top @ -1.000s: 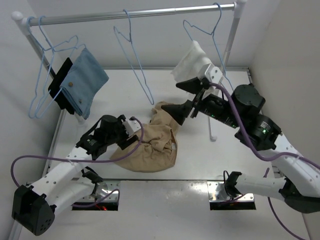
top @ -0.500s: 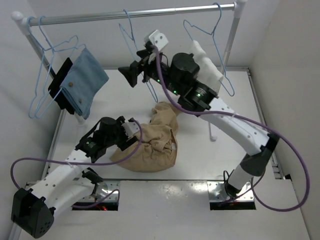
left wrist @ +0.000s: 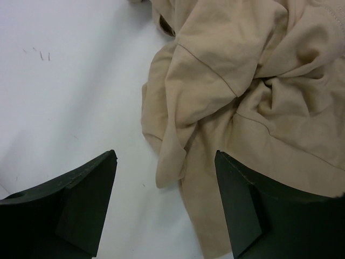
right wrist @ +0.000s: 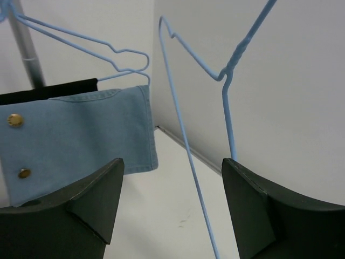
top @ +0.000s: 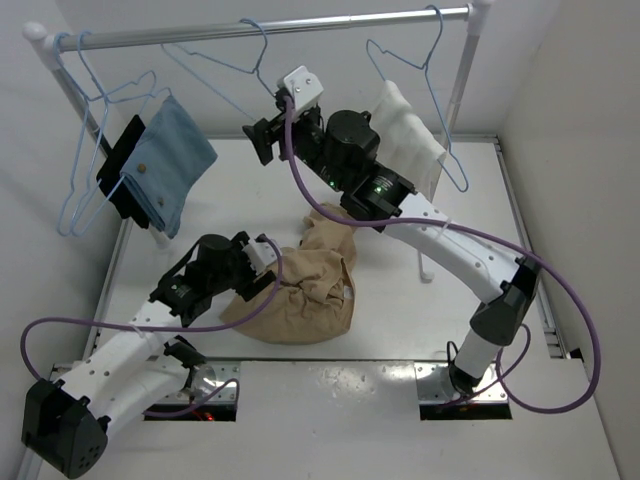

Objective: Place the t-shirt on the hanger
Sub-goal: Grab a hanger with the right arm

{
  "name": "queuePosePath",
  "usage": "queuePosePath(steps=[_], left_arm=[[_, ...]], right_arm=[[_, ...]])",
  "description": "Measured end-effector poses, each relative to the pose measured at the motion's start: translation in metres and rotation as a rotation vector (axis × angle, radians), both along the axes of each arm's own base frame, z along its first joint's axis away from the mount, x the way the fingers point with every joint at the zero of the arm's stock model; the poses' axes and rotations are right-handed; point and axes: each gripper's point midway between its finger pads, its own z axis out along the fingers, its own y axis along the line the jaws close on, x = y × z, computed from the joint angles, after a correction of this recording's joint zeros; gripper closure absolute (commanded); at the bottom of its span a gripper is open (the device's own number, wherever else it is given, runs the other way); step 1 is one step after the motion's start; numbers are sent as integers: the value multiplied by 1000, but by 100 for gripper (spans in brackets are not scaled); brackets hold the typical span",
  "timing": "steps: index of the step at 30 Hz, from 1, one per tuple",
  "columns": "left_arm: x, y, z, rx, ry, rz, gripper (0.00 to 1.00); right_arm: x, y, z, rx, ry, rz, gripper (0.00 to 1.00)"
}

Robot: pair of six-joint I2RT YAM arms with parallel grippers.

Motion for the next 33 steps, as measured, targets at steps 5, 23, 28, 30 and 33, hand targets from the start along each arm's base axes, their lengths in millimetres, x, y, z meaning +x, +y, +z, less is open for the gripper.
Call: queuePosePath(steps=[5, 23, 28, 30, 33], left_arm=[[1, 0, 1, -4, -4, 1, 21], [-3, 2, 6, -28, -41, 6, 21], [-5, 4, 3, -28, -44, 10, 20], [-6, 5, 1, -26, -41, 10, 20], [-8, 6, -2, -23, -35, 11, 20]], right_arm=[[-14, -2, 14, 14, -23, 52, 32], [-1, -16, 55, 69, -66, -22, 28], [30, 5, -2, 17, 37, -85, 28], [38, 12, -19, 4, 63, -98, 28], [46, 19, -30, 2, 83, -111, 28]])
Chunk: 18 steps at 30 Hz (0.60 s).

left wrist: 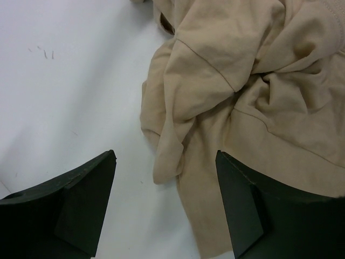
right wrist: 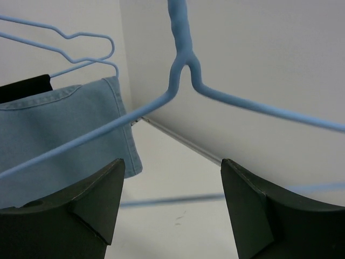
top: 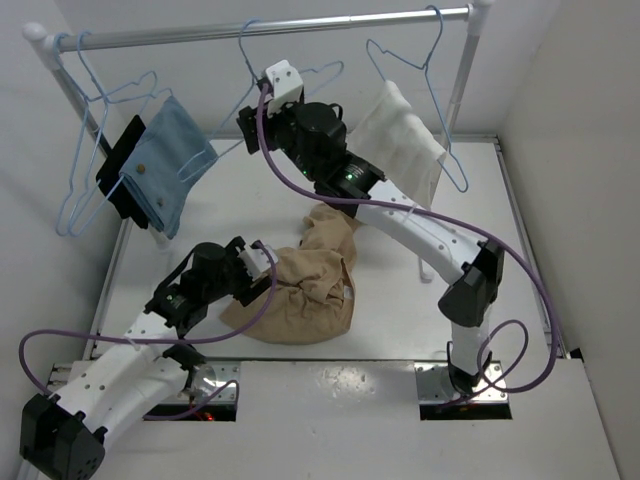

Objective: Place the t-shirt on the hanger
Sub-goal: Grab a hanger with the right arm

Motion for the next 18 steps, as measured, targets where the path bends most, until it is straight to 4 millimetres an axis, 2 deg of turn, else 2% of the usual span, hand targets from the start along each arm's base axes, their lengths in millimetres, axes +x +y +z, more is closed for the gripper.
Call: queuePosePath(steps=[5, 10, 15, 18], left_arm=[[0, 0, 2, -4, -9, 2, 20], [0, 1, 0, -2, -5, 4, 20], [0, 2, -2, 0, -1, 7, 20], [0, 2, -2, 0, -1, 7, 20]], right_arm=[[-1, -5, 4, 22, 0, -16, 28], [-18, -35, 7, 35, 7, -53, 28], [-29, -54, 30, 72, -24, -75, 28], [-32, -59, 37, 76, -34, -83, 28]])
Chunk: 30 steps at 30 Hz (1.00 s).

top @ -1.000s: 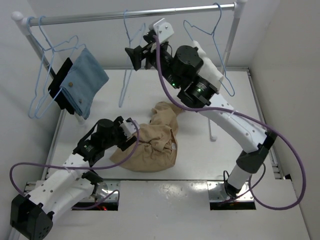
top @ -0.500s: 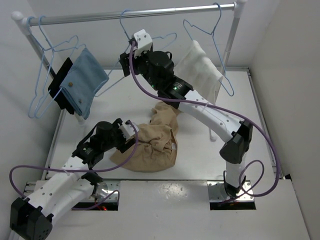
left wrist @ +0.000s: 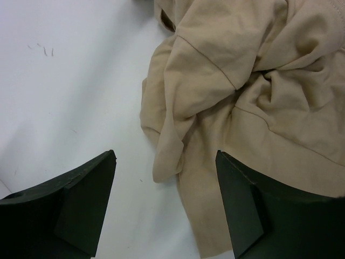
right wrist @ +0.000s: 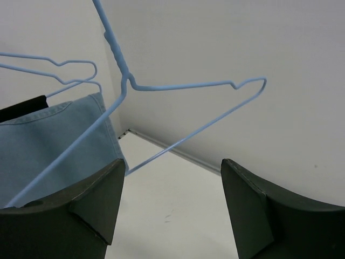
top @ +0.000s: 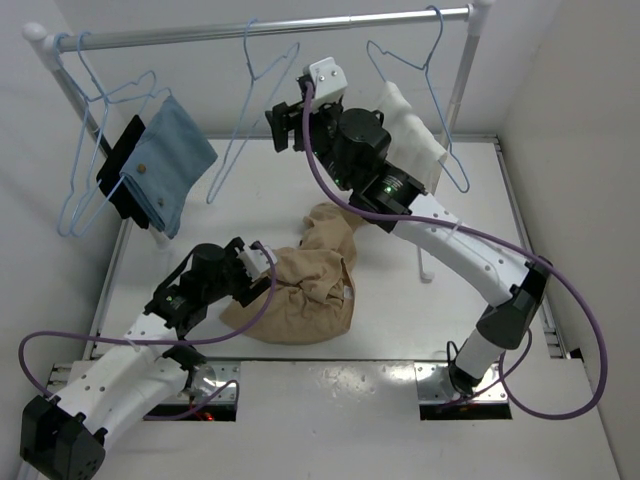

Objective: Place the t-shirt on the hanger
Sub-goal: Grab a hanger with the right arm

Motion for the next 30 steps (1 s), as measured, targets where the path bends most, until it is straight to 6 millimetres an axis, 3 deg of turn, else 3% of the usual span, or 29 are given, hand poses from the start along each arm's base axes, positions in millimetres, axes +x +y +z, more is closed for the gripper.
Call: queuePosePath(steps=[7, 11, 14, 18, 25, 30], left_arm=[[0, 0, 0, 0, 0, 0, 20], [0, 0, -1, 0, 1, 0, 20], [-1, 0, -2, 2, 5, -1, 20], [-1, 0, -3, 2, 5, -1, 20], [-2, 1, -6, 5, 12, -1, 20], [-2, 1, -7, 6, 13, -1, 20]], right_arm=[[-4, -2, 4, 3, 26, 6, 24], [-13, -2, 28, 55, 29, 35, 24], [-23, -8, 59, 123, -1, 49, 24], [-32, -15, 72, 160, -8, 57, 24], [-28, 3, 70, 181, 9, 106, 19], [-14, 14, 52, 175, 46, 82, 19]])
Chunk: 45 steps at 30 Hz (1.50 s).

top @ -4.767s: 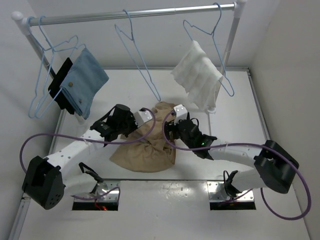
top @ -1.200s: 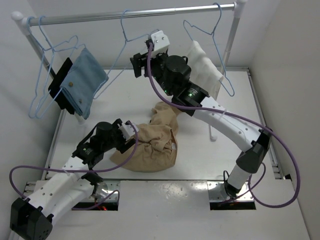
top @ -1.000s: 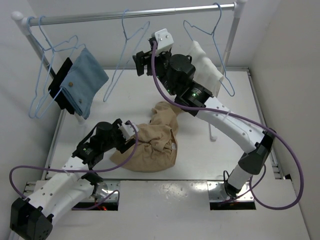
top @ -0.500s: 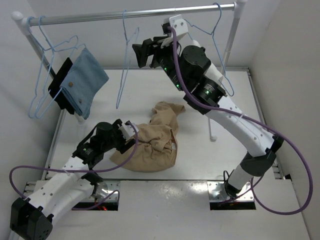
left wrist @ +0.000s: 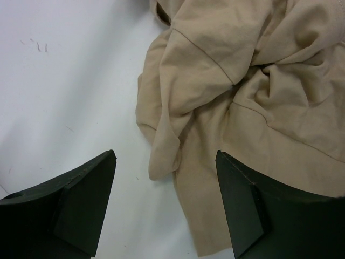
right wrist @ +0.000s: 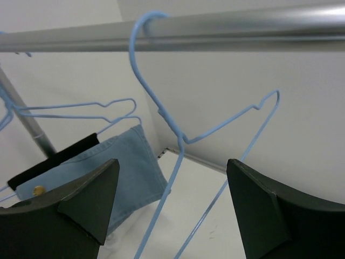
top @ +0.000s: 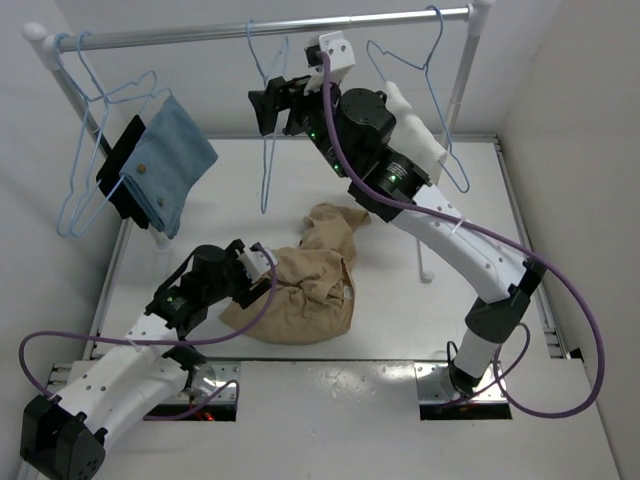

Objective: Place the t-shirt on the hanger
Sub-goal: Grab a hanger with the right arm

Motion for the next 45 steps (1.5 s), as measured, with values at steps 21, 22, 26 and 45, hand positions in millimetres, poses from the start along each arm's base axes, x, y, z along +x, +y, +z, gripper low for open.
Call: queuePosePath(steps=[21, 22, 26, 45], left_arm=[[0, 2, -3, 3, 7, 7, 20], [0, 2, -3, 3, 7, 7, 20], [0, 2, -3, 3, 6, 8, 20], [-1, 4, -4, -1, 3, 12, 20]], right_arm=[[45, -2, -69, -141, 75, -209, 66], [45, -2, -68, -140, 74, -209, 68], [47, 0, -65, -153, 40, -199, 90], [51, 5, -55, -261, -142, -205, 100]])
